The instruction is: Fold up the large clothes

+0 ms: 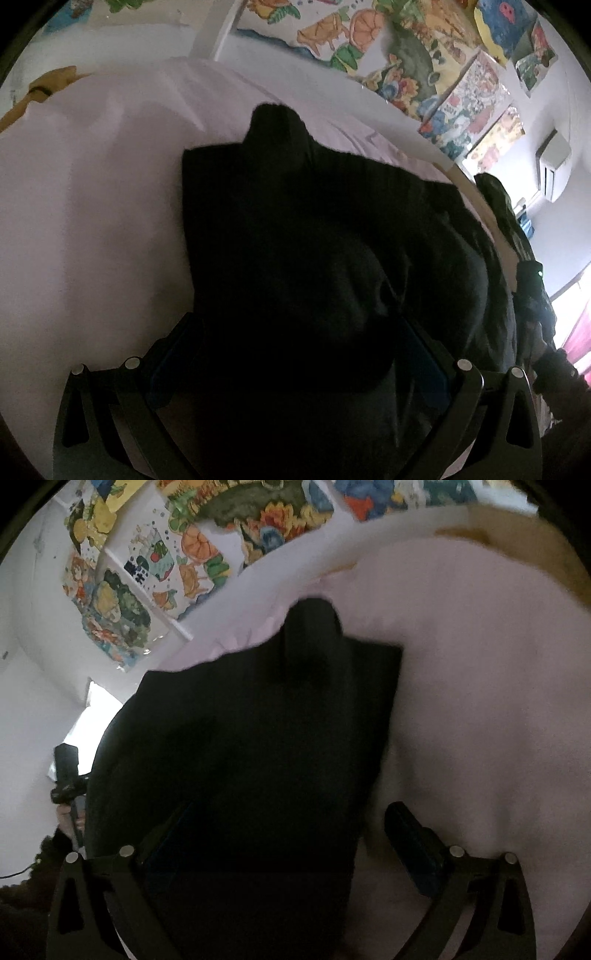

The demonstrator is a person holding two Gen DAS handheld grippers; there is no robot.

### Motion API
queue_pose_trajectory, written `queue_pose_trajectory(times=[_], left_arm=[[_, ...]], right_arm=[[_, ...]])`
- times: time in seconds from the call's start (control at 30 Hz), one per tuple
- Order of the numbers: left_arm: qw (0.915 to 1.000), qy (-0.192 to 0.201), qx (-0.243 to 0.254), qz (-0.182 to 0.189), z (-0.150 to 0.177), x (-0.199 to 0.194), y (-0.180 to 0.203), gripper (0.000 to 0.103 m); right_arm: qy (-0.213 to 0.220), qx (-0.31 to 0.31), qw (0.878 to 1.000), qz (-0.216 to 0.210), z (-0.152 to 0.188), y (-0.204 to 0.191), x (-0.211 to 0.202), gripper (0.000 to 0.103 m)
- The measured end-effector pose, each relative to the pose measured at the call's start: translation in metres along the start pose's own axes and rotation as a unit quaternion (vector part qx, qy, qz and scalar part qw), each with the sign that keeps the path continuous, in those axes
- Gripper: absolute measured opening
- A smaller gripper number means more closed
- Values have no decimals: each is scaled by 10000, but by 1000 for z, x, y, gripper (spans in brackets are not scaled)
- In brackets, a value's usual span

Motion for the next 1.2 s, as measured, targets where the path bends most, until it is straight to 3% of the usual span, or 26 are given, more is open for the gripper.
queue_pose_trajectory(times=[0.17,0.33,0.5,0.57,0.6,0.77,0.87,0.97,1.03,1.2], left_arm=[[9991,-166,-147,358,4,10,-12,102],[9965,-324,-278,715,2,15,-18,102],[9970,-329,-407,578,-2,15,-14,101],[9969,-327,-518,486,-2,16,-11,98],[9969,-318,-567,443,-3,17,-11,97],[9962,-322,-773,228,-3,17,-6,79],[9965,-190,-809,9,-2,12,5,53],[9971,22,-720,-257,2,3,21,33],[9969,129,-619,-472,7,-4,35,26],[9938,168,-263,-1068,22,-22,77,17]], right_arm=[[-217,86,9987,-451,3,4,13,103],[-323,87,9977,-585,4,1,18,103],[-395,49,9977,-552,5,-6,20,103],[-408,36,9976,-560,5,-9,20,98],[-431,47,9973,-590,5,-11,20,90],[-380,83,9982,-454,9,-12,17,72],[-209,54,9993,-295,12,-18,9,56],[67,65,9999,-111,17,-27,-4,40],[297,115,9995,5,21,-38,-20,30],[517,-164,9975,449,30,-73,-59,24]])
Point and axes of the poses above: each gripper's, at about its wrist camera, not at the fingertips, and x roughly the way its jaws point, y to its right, z to its underside, the point moved 3 cm from there along x, roughly the way its jaws point, and after that the axes turned 14 degrees about z, right-handed, at the moved point
